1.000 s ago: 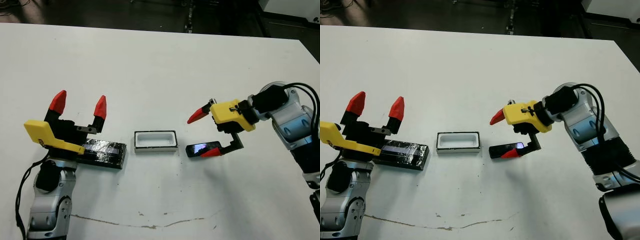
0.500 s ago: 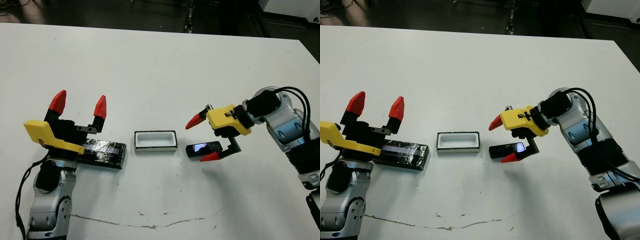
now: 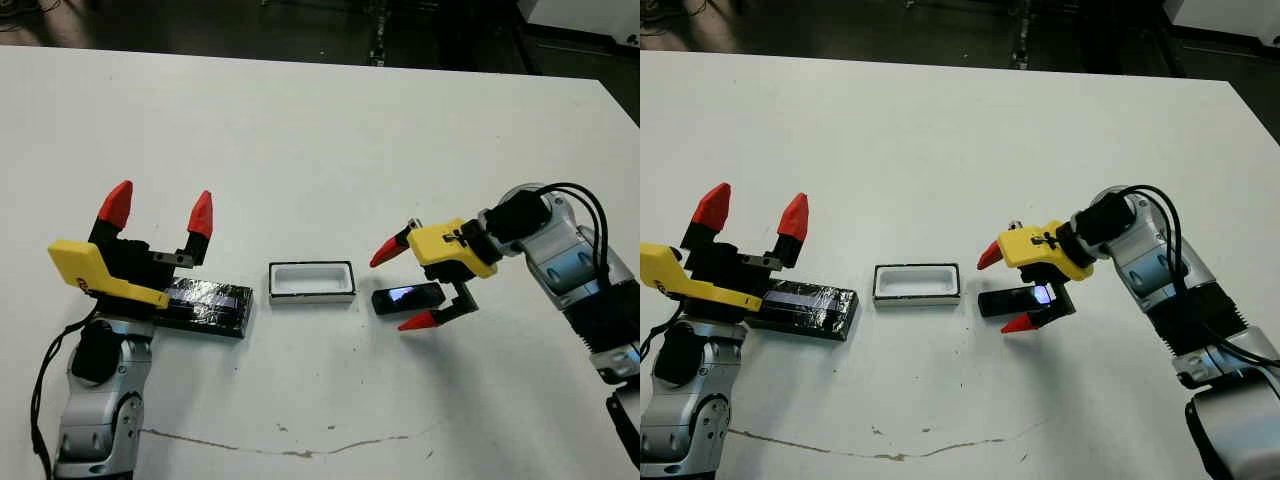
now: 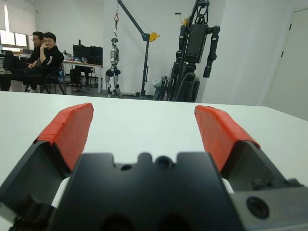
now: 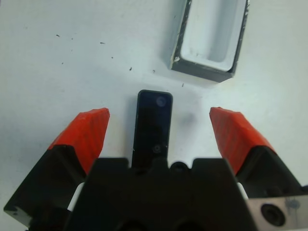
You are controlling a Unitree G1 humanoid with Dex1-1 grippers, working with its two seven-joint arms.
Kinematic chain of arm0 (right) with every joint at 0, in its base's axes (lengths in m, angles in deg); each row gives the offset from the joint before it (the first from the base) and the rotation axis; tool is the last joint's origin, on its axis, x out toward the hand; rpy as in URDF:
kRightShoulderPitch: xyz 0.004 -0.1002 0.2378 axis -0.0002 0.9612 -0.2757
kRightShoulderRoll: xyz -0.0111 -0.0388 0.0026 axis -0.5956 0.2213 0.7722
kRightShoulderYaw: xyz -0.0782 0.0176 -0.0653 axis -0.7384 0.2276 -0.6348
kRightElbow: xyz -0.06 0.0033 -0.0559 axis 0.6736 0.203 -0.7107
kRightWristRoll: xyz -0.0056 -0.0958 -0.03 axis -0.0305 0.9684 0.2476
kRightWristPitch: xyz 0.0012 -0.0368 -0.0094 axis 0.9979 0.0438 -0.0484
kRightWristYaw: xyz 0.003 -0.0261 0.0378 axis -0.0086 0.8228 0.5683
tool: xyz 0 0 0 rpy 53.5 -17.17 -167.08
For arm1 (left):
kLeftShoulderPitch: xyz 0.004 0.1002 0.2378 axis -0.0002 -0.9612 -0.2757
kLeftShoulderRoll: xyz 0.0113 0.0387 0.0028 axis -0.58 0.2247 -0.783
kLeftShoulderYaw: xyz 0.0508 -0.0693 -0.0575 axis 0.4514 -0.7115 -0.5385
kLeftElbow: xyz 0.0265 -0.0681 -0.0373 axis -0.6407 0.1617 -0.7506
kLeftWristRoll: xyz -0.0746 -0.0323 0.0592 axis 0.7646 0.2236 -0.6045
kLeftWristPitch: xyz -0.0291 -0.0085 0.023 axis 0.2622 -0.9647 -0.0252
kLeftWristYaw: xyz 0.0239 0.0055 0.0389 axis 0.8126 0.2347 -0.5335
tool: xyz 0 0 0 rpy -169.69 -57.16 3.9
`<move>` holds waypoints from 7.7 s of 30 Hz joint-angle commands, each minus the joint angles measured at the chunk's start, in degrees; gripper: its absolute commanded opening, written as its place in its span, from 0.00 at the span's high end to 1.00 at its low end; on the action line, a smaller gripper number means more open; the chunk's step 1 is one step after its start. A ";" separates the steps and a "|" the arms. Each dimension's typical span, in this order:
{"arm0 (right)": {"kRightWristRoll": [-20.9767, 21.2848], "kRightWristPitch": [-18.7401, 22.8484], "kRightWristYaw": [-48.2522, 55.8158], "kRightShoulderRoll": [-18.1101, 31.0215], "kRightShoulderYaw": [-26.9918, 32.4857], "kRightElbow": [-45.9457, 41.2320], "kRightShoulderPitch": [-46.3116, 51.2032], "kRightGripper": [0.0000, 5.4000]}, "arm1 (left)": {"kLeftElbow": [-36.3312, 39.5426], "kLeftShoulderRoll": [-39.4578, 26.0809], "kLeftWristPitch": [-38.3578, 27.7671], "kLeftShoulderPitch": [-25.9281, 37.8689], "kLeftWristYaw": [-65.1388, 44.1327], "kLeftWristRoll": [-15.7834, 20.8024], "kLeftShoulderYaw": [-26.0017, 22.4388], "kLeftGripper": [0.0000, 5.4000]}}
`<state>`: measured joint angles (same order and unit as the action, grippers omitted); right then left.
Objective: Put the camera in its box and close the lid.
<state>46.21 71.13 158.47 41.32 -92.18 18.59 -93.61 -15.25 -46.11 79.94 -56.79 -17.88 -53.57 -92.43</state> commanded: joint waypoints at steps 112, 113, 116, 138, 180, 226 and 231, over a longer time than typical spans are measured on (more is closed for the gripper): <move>-14.56 34.71 -22.37 -19.60 7.36 2.35 -7.05 0.69 | 0.12 0.05 0.80 -0.92 0.12 -0.12 0.04 0.00; -14.58 33.89 -22.04 -19.85 7.31 2.85 -7.03 0.69 | 0.07 0.05 0.81 -0.89 0.07 -0.02 0.03 0.00; -14.60 32.46 -21.38 -20.66 7.08 4.08 -6.89 0.69 | -0.03 -0.04 0.79 -0.79 -0.16 0.18 0.02 0.00; -14.20 37.20 -21.93 -21.88 3.02 1.30 -6.22 0.69 | -0.43 0.10 -0.08 -0.88 -0.40 0.24 -0.29 0.00; -12.15 35.27 -19.54 -21.53 0.34 2.02 -6.08 0.69 | -0.34 -0.11 0.12 -0.81 -0.41 0.20 -0.14 0.00; -9.34 29.02 -16.49 -16.06 -1.59 0.25 -2.25 0.69 | -0.13 0.10 0.07 -1.21 -0.54 0.48 -0.25 0.00; -9.85 29.86 -17.07 -16.69 -0.78 0.71 -1.93 0.69 | 0.07 0.16 0.25 -1.33 -0.40 0.51 -0.21 0.00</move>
<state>35.76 98.86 141.40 22.49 -93.15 18.33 -97.47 -15.29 -46.06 79.91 -57.03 -18.30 -53.06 -92.59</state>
